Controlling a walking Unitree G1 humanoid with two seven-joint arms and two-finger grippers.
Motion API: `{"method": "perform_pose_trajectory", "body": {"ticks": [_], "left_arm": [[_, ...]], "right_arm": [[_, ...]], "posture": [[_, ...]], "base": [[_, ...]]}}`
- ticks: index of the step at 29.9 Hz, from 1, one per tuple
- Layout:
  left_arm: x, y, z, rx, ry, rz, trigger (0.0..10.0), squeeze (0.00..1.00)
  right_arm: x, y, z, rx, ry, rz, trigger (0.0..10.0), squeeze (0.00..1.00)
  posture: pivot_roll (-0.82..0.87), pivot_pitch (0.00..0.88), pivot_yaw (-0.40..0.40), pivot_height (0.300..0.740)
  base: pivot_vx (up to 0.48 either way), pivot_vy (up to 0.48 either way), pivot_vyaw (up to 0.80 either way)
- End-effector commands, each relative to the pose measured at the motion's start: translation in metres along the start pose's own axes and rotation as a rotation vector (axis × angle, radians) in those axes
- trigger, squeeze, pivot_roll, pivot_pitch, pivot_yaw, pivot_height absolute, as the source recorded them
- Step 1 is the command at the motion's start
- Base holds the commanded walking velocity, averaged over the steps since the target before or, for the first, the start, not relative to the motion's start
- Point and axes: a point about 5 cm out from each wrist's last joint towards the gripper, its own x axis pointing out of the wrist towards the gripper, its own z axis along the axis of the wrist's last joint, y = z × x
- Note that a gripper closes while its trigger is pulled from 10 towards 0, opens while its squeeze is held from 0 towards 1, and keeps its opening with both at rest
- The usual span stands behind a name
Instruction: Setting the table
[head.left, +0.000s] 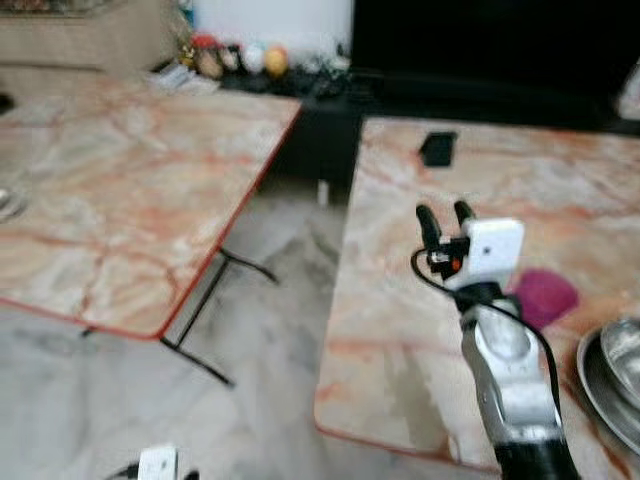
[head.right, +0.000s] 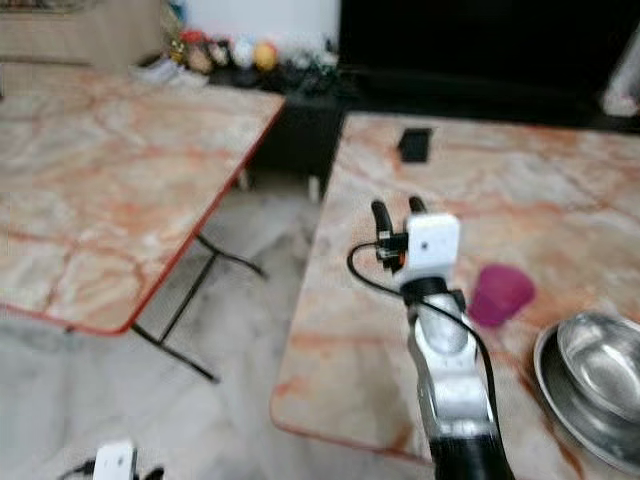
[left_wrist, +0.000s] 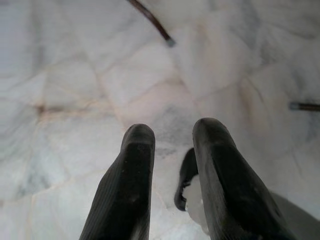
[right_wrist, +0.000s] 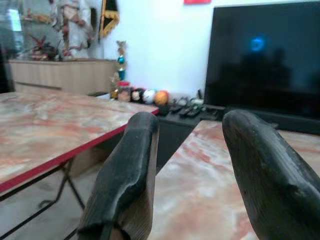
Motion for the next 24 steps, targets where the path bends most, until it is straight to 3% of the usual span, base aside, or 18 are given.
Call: {"method": "perform_pose_trajectory", "body": {"ticks": [1,24], "left_arm": [[-0.0022,0.0051,-0.0048,-0.010,0.017,0.023,10.0,0.00],[-0.0025,0.0001,-0.0112,-0.021,0.059,0.029,10.0,0.00]], "right_arm": [[0.0009,0.0005,0.0001,0.016,-0.005,0.000,10.0,0.00],[0.0068,0.0021,0.0026,0.026,-0.019,0.040,10.0,0.00]], "posture": [[-0.06,0.000,-0.007,0.740],[-0.06,0.000,-0.020,0.740]], "base": [[0.000,0.000,0.80],[0.000,0.000,0.80]]}}
